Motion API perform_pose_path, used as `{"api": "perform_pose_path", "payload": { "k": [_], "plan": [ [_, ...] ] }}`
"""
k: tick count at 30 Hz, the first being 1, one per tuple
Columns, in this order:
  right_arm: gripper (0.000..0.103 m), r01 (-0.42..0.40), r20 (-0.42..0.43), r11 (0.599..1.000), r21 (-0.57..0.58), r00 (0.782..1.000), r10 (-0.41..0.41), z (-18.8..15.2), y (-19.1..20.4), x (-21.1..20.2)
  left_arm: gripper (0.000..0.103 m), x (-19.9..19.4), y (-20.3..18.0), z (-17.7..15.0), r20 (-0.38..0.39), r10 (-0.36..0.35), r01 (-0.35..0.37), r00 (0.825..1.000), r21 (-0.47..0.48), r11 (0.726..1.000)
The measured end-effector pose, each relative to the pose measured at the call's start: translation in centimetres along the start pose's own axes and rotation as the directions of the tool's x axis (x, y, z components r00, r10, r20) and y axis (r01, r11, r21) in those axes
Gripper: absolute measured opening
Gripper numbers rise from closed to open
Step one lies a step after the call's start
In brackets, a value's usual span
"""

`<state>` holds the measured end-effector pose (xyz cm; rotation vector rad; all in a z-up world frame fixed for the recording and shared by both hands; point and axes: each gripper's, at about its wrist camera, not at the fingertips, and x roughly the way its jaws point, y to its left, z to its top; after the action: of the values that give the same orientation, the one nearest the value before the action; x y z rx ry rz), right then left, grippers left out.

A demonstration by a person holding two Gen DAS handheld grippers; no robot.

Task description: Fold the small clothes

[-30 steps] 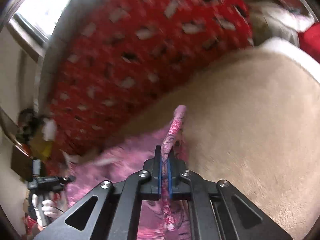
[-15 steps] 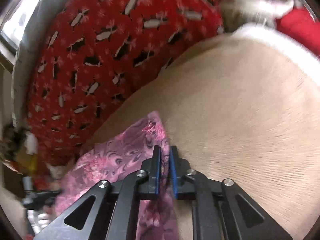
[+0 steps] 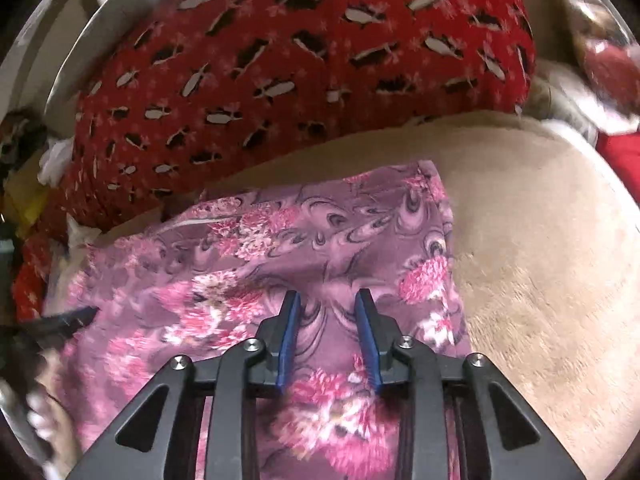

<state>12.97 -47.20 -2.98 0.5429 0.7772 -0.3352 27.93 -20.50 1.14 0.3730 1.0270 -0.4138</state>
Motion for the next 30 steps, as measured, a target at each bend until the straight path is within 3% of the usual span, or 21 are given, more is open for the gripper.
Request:
{"api": "perform_pose_path", "payload": {
  "k": [2,5,7,9,14,16,19,25,28,30],
  "plan": [
    [0.051,-0.039,0.016,0.999,0.014,0.999,0.039,-0.8,-0.7,-2.3,0.021,-1.5,1.0,-0.7,-0.015,-0.096,0.094,0.995,-0.065,0.993],
    [0.065,-0.035,0.028,0.999,-0.019,0.999,0.036,-3.7,-0.9,-4.0,0.029,-1.7,2.2,-2.7,-0.055,-0.219,0.205,0.974,-0.191,0.960],
    [0.068,0.014,-0.054,0.999,-0.046,0.998,-0.016,-6.1,-1.1,-2.9,0.030,-0.7,2.0,-4.3,-0.097,-0.237,0.210,0.967,-0.230,0.950],
    [0.068,0.047,0.001,0.991,-0.125,0.999,-0.048,-7.8,-0.4,-3.4,0.035,-0.7,2.1,-5.5,-0.106,-0.243,0.209,0.964,-0.257,0.943],
    [0.096,0.110,-0.039,0.977,-0.182,0.992,-0.119,-8.8,1.6,-3.1,0.038,-2.0,1.7,-7.6,-0.104,-0.233,0.199,0.967,-0.268,0.943],
    [0.099,0.157,-0.026,0.961,-0.230,0.986,-0.167,-9.2,2.6,-2.7,0.039,-2.3,1.8,-8.0,-0.111,-0.225,0.189,0.968,-0.271,0.944],
    [0.102,0.190,-0.027,0.954,-0.232,0.979,-0.201,-9.3,2.8,-2.5,0.051,-2.2,1.7,-8.9,-0.150,-0.223,0.176,0.963,-0.273,0.946],
    [0.102,0.179,-0.093,0.956,-0.231,0.974,-0.205,-9.2,2.5,-2.6,0.052,-3.3,2.6,-10.0,-0.150,-0.239,0.192,0.959,-0.275,0.942],
    [0.099,0.212,-0.126,0.948,-0.239,0.961,-0.247,-8.4,3.0,-3.2,0.052,-3.7,4.0,-10.4,-0.152,-0.281,0.222,0.947,-0.320,0.921],
    [0.096,0.220,-0.085,0.953,-0.209,0.967,-0.242,-8.0,3.7,-4.3,0.052,-4.2,5.4,-10.4,-0.143,-0.326,0.254,0.934,-0.371,0.893]
  ]
}}
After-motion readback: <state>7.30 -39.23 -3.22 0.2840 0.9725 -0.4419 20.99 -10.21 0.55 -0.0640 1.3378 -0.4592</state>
